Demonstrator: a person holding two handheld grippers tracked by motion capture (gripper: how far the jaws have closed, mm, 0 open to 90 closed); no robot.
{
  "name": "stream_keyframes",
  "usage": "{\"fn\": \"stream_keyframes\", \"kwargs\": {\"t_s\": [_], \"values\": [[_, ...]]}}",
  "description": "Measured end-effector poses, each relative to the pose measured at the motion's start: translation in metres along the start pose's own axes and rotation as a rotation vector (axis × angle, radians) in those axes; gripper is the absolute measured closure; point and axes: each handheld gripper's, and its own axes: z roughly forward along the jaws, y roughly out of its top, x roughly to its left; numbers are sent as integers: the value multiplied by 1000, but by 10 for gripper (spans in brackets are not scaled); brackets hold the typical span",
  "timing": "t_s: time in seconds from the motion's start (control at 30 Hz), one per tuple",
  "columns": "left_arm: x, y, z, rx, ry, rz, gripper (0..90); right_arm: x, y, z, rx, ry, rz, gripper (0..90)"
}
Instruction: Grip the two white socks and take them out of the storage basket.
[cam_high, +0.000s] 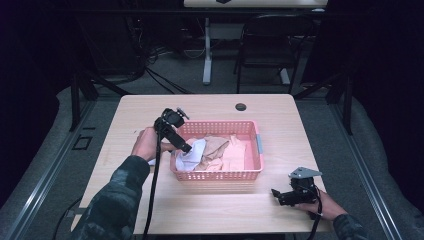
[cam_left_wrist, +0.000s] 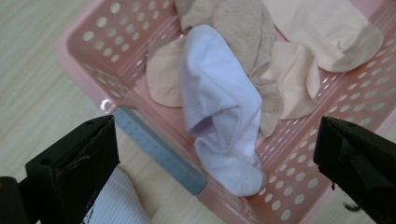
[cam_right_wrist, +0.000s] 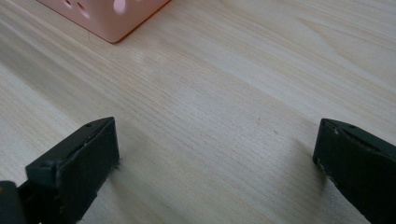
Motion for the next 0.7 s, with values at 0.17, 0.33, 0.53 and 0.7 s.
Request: {"fn": "stream_keyframes", "kwargs": {"t_s": [0.17,0.33,0.53,0.7], "values": [[-10,6,18,79,-29,75,64,0,0,0,0,0,0,0],[-13,10,29,78,-34,89,155,0,0,0,0,0,0,0],[-12,12,43,94,28,92,331,0,0,0,0,0,-1,0],[-7,10,53,104,4,64,448,0,0,0,0,0,0,0]]}}
